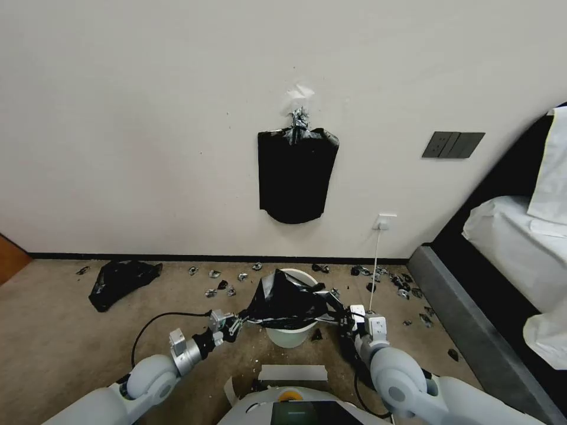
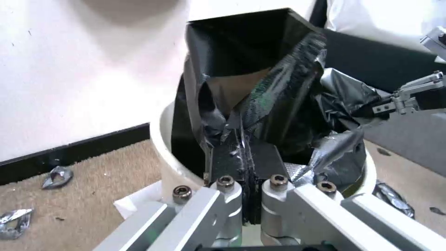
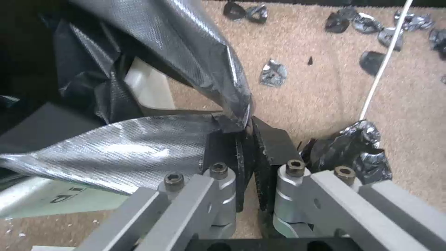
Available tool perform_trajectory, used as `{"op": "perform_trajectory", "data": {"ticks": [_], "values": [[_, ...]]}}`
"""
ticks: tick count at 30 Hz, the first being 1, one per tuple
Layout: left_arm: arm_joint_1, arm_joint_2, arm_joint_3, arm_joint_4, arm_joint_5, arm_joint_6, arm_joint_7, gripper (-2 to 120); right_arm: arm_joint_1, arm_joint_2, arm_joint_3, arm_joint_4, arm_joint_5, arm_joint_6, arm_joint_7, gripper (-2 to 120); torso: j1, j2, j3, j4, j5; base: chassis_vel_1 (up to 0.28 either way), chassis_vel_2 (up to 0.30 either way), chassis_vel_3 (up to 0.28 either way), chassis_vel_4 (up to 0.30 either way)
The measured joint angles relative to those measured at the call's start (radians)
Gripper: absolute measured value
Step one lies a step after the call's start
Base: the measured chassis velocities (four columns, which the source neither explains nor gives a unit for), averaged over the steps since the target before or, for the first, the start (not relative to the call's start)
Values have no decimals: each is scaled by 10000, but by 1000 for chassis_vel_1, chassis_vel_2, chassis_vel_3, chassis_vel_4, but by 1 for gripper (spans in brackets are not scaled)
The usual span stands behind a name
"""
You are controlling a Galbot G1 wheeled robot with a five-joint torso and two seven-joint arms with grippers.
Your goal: Place a trash bag onto the trash bin.
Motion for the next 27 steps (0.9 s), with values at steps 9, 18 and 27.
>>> {"op": "perform_trajectory", "data": {"ticks": [9, 18, 27], "values": [[201, 336, -13, -144, -149, -18, 385, 0, -179, -416, -63, 435, 0, -47, 21, 7, 0, 0, 0, 0, -1, 0, 0, 0, 0], [379, 323, 2, 248, 43, -35, 812, 0, -440, -545, -359, 278, -350, -61, -19, 7, 0, 0, 0, 0, 0, 0, 0, 0, 0], [420, 234, 65, 631, 246, -116, 976, 0, -354, -617, -711, 97, -533, -100, -65, 7, 0, 0, 0, 0, -1, 0, 0, 0, 0]]}}
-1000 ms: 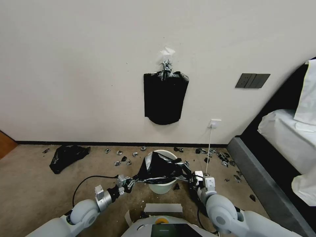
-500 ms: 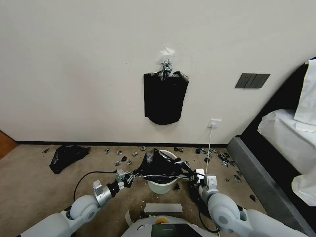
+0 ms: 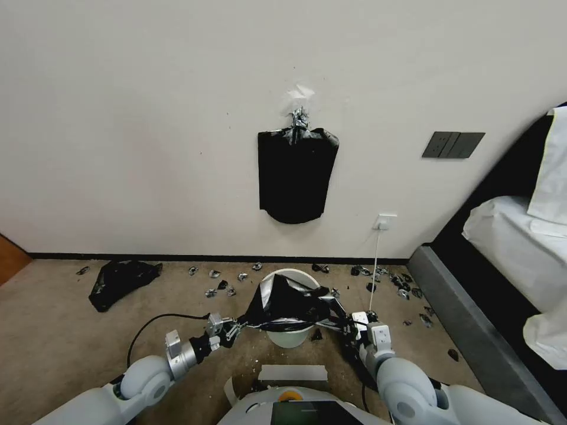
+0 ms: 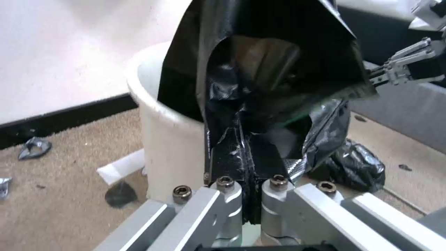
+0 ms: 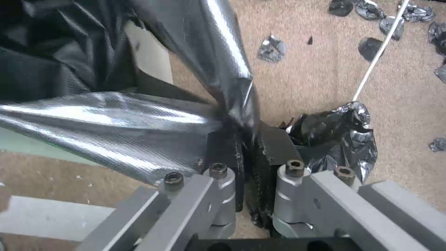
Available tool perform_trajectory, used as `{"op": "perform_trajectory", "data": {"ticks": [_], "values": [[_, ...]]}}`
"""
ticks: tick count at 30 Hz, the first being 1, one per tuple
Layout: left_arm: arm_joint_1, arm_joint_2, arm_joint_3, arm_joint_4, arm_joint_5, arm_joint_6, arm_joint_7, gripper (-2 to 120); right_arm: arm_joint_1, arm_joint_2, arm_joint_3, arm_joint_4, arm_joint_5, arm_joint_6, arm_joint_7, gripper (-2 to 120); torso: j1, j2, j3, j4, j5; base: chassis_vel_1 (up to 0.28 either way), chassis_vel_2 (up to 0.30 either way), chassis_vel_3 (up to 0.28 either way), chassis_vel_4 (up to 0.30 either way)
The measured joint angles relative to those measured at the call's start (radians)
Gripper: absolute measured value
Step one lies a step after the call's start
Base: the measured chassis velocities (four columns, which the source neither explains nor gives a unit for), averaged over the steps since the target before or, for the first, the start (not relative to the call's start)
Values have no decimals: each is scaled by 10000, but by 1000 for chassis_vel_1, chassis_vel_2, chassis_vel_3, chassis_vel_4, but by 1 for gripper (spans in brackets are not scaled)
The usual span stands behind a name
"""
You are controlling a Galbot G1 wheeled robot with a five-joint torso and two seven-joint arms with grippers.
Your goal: Place a trash bag onto the trash bin.
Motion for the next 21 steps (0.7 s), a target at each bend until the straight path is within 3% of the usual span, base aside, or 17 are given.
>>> {"op": "perform_trajectory", "data": {"ticks": [12, 21], "values": [[-42, -145, 185, 232, 181, -9, 60, 0, 507, -97, -1049, -518, -501, -29, -124, 7, 0, 0, 0, 0, 1, 0, 0, 0, 0], [-549, -606, 652, 909, 601, -63, -63, 0, 1458, 155, -1863, -1297, -685, 22, -164, 7, 0, 0, 0, -2, 1, 0, 0, 0, 0]]}}
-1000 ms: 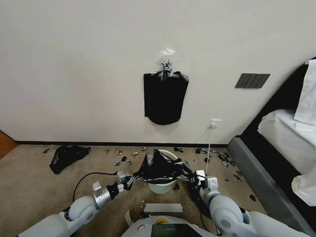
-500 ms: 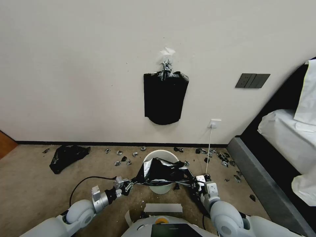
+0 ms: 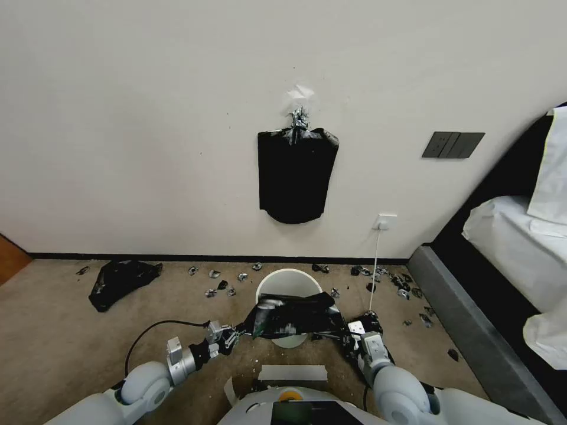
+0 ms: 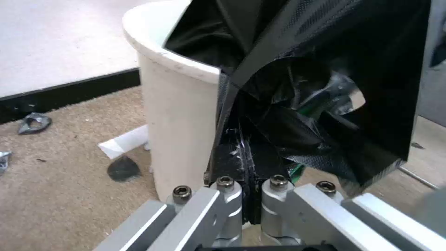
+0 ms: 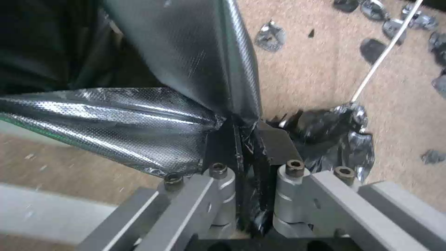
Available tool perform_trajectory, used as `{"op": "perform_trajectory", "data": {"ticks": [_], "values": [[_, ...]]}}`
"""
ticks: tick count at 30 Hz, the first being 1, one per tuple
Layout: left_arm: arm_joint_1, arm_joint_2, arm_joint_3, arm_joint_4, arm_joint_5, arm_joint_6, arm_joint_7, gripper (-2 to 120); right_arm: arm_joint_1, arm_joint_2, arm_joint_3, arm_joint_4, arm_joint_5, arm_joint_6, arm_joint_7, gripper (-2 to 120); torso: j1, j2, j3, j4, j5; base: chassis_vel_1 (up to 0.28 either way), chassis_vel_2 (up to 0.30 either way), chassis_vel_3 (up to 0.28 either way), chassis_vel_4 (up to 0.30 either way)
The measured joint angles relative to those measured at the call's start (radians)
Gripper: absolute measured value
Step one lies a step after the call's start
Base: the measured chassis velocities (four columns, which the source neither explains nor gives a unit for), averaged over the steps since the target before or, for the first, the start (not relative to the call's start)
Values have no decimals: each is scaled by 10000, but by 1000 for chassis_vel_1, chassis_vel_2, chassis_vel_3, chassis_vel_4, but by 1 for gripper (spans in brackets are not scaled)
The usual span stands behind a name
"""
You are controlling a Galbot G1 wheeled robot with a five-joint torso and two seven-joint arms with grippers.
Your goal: Place a trash bag onto the trash bin.
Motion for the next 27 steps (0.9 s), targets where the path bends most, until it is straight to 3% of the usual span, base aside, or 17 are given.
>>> {"op": "perform_trajectory", "data": {"ticks": [14, 27], "values": [[-673, -929, 799, 501, -820, -12, -874, 0, 362, 146, -307, -283, -249, 34, -19, 7, 0, 0, 0, 2, -1, 0, 0, 0, 0], [-1353, -1743, 1589, 1240, -2243, 270, -1716, 0, 608, 263, -590, -592, -557, 77, -71, 7, 0, 0, 0, 1, 1, 0, 0, 0, 0]]}}
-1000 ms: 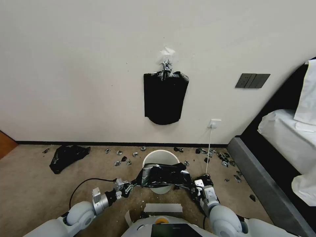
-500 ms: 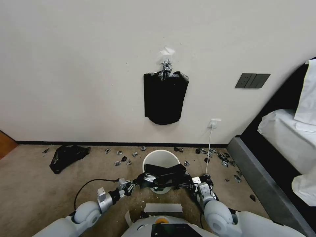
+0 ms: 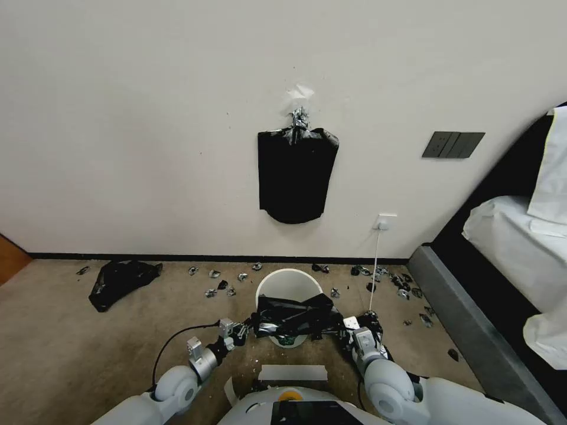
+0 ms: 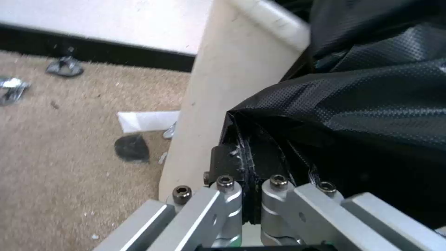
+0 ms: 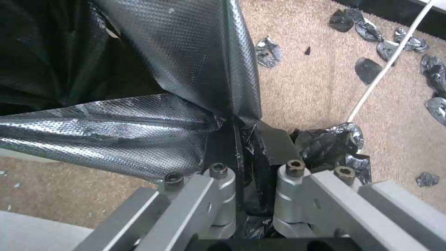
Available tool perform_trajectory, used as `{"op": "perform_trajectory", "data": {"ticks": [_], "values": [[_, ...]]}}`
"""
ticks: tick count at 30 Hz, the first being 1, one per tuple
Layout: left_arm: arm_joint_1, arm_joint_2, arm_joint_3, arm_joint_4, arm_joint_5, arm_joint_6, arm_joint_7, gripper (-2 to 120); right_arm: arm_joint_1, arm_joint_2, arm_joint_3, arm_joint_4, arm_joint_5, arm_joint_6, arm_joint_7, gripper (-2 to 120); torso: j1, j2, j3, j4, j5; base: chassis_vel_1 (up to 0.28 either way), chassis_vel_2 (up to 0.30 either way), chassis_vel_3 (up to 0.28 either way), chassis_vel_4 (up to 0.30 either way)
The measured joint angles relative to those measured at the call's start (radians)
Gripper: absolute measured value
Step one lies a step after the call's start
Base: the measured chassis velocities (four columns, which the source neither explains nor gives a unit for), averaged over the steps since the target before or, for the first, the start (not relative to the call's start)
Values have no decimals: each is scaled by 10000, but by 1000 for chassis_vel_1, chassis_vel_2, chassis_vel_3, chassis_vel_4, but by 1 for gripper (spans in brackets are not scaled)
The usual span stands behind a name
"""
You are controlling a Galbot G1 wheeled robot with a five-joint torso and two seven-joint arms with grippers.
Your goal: Place a trash bag onto the trash bin.
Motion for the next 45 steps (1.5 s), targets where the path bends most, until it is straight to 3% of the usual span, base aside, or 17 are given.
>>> {"op": "perform_trajectory", "data": {"ticks": [12, 16, 20, 25, 32, 35, 45], "values": [[-247, -174, 233, 390, 42, 20, -54, 0, 58, 178, -181, -294, -279, 154, -52, 7, 0, 0, 0, 0, -1, 0, 0, 0, 0], [-222, -195, 153, 416, 492, -172, -28, 0, 39, 181, -202, -304, -489, 235, -60, 7, 0, 0, 0, 0, -2, 0, 0, 0, 0], [-63, -16, -132, 369, 1691, -566, 380, 2, -41, 68, -191, -163, -676, 276, -60, 8, 0, 0, 0, 0, -2, 0, 0, 0, 0], [516, 343, -984, 142, 3464, -1087, 1302, 21, -279, -107, -85, 81, -931, 343, -64, 18, 0, 0, 0, 1, -2, 0, 0, 0, 0], [1000, 700, -1661, -52, 4308, -1487, 1679, 45, -640, -267, 58, 302, -1089, 337, -2, 41, 0, 0, 0, 1, 0, 0, 0, 0, 0], [1097, 837, -1830, -67, 4636, -1647, 1851, 60, -787, -379, 92, 361, -1148, 323, 54, 55, 0, 0, 0, -1, -3, 0, 0, 0, 0], [1243, 1266, -2263, 41, 5553, -2045, 2504, 92, -1140, -517, 372, 539, -1183, 294, 110, 58, 0, 0, 0, 1, -2, 0, 0, 0, 0]]}}
